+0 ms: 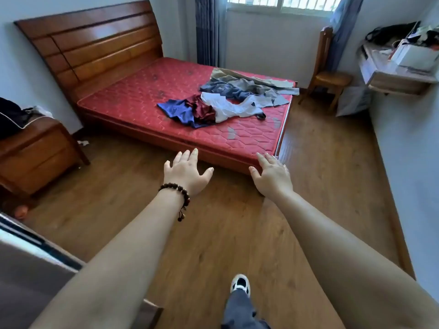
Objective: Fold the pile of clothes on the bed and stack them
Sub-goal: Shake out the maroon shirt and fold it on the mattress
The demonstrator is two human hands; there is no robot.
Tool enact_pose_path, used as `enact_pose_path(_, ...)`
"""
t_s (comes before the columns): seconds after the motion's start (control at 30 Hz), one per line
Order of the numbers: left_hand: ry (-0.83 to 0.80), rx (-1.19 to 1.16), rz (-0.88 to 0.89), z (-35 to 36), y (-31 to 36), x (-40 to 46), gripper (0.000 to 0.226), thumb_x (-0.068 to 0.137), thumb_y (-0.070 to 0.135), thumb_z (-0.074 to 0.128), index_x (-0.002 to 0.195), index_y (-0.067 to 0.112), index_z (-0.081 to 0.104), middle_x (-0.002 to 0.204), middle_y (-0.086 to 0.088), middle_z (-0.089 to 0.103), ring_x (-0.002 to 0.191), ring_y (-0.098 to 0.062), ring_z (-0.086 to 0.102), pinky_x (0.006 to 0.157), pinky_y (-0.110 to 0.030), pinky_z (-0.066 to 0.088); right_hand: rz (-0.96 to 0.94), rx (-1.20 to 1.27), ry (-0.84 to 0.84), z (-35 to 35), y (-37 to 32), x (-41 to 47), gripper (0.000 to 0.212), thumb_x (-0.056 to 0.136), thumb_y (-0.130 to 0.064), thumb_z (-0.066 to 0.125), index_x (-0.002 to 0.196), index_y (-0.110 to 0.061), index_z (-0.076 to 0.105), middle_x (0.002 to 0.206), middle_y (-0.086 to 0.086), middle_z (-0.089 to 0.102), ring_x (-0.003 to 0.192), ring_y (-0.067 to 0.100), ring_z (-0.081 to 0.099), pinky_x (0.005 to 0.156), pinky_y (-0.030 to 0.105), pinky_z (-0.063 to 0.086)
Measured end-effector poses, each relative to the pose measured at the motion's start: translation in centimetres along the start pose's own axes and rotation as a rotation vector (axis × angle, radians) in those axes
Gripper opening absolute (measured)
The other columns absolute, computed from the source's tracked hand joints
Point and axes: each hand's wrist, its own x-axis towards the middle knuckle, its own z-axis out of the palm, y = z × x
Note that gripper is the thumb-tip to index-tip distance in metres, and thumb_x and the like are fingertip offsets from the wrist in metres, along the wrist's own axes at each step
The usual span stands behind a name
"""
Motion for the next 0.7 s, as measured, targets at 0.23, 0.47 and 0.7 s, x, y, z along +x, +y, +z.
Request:
enact_pose_path(0.23,-0.016,0.037,-0.046,1.5,0.2,13.7,0.078,0.092,0.063,0.033,0.154,0.022,0.013,0.161,-0.002,0.017,0.149,-0.019,0.010,0.118,-0.049,0.011,-0.029,0.003,-0.062,2.4,0.9,14.2,0.058,0.099,-0.050,0.036,0.152,-0.029,0.024,0.160,0.001,0.020,0.148,0.021,0.013,0.121,0.046,0.008)
enact_pose_path(0.47,0.022,0.051,-0.123,0.0,0.7,28.5,0.077,0.092,0.063,0.034,0.154,0.021,0.016,0.160,-0.002,0.019,0.148,-0.018,0.012,0.118,-0.050,0.013,-0.071,0.014,-0.113,1.1,0.5,30.6,0.056,0.100,-0.048,0.036,0.152,-0.031,0.023,0.160,0.002,0.019,0.148,0.020,0.011,0.120,0.046,0.006)
enact_pose_path(0.7,-0.009,0.055,-0.179,0.3,-1.6,38.5,0.077,0.092,0.063,0.033,0.154,0.021,0.014,0.160,-0.003,0.019,0.148,-0.020,0.012,0.117,-0.051,0.014,-0.107,0.001,-0.162,3.5,-2.0,41.8,0.057,0.100,-0.047,0.035,0.152,-0.029,0.025,0.161,0.000,0.019,0.148,0.019,0.011,0.120,0.044,0.005)
